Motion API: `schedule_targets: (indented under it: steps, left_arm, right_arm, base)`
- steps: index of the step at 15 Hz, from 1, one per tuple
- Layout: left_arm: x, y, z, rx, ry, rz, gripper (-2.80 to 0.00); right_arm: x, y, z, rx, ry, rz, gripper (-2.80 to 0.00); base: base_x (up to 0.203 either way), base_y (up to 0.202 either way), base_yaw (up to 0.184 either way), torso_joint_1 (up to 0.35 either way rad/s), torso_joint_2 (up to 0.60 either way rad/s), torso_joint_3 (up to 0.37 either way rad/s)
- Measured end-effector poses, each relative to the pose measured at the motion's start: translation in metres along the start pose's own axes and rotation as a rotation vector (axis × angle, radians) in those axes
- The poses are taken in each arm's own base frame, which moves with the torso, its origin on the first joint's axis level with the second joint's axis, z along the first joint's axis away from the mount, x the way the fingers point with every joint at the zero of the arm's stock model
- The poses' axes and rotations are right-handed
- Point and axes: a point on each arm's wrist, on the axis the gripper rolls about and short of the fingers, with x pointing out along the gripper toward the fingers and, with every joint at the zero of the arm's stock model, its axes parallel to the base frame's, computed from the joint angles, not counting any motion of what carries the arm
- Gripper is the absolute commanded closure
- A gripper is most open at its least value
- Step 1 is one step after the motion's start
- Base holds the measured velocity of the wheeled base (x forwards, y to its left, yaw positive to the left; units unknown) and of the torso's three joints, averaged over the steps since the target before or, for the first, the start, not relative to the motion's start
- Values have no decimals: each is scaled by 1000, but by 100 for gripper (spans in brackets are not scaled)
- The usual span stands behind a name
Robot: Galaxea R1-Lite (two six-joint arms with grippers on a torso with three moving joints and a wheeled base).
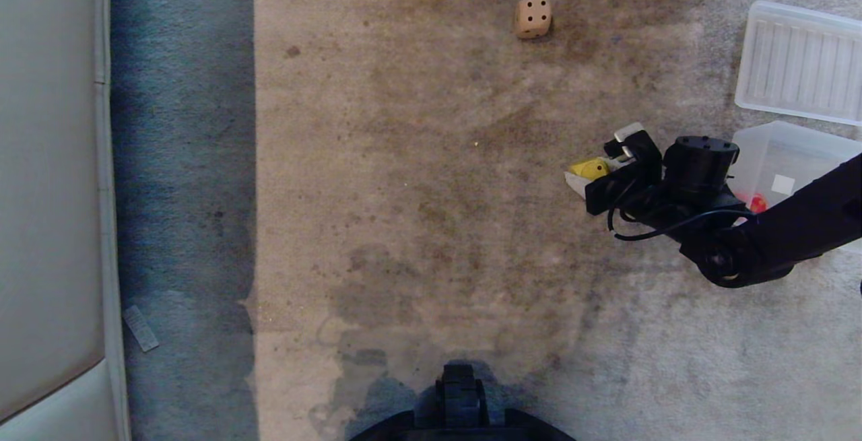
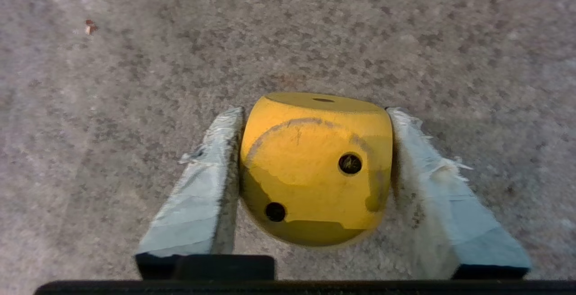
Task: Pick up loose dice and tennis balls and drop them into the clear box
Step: Pick up toys out of the box
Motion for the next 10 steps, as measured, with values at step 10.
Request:
schedule_targets:
  steps: [10]
  left_arm:
    - [0, 0, 0, 0, 0, 0, 0]
  right_arm:
    - [-40, -13, 24, 65, 76, -51, 0]
  base:
    - [0, 0, 0, 0, 0, 0]
